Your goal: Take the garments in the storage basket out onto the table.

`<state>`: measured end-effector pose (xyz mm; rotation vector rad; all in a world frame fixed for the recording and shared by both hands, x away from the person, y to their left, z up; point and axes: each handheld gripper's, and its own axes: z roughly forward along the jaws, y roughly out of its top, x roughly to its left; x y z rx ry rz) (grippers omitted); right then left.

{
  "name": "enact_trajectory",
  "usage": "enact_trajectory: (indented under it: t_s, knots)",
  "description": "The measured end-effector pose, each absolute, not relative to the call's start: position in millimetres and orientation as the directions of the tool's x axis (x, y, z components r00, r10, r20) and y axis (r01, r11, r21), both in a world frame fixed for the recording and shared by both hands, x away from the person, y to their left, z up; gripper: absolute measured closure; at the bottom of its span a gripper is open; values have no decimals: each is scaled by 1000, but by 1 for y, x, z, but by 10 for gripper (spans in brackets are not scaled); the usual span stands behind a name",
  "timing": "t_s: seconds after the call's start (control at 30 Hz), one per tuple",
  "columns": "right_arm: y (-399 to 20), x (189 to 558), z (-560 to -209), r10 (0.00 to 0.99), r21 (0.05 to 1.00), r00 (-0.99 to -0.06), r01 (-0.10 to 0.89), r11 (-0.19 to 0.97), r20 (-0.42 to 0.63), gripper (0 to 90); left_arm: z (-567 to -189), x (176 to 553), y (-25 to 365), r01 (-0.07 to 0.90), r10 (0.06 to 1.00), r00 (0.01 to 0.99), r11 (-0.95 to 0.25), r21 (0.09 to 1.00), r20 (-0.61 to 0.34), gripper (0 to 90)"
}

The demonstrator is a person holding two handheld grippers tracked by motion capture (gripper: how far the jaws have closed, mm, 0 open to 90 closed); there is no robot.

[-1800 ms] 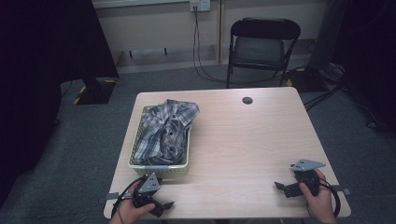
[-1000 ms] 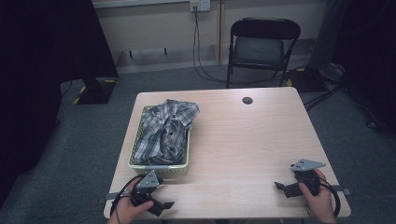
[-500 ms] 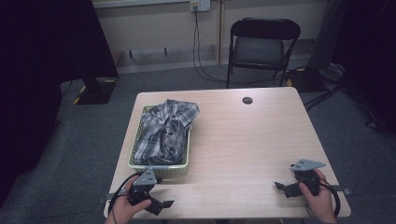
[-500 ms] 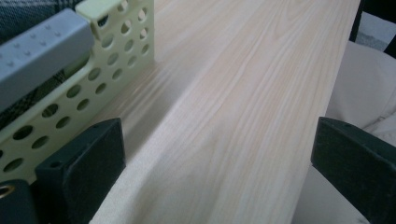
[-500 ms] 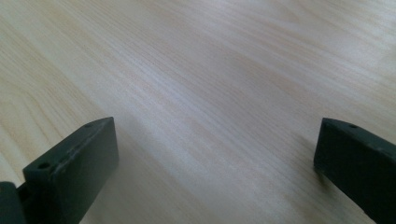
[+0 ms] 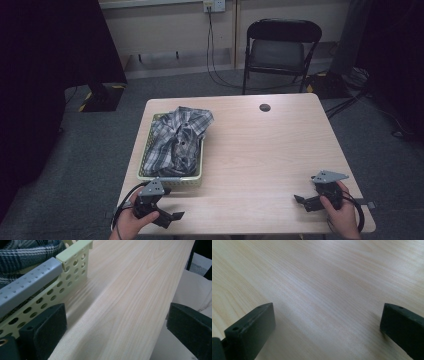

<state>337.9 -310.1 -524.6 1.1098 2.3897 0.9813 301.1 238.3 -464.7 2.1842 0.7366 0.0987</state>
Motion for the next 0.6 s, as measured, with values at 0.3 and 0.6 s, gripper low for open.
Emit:
enact_trajectory:
  t_s: [0.3, 0.6]
  knots:
    - [-310, 338, -525, 766, 705, -643, 540, 460, -7, 0, -456, 300, 237, 462, 543, 824, -481, 745, -160, 26]
    - [-310, 338, -525, 766, 705, -643, 540, 460, -7, 0, -447, 300, 232, 486, 562, 808, -464, 740, -178, 26]
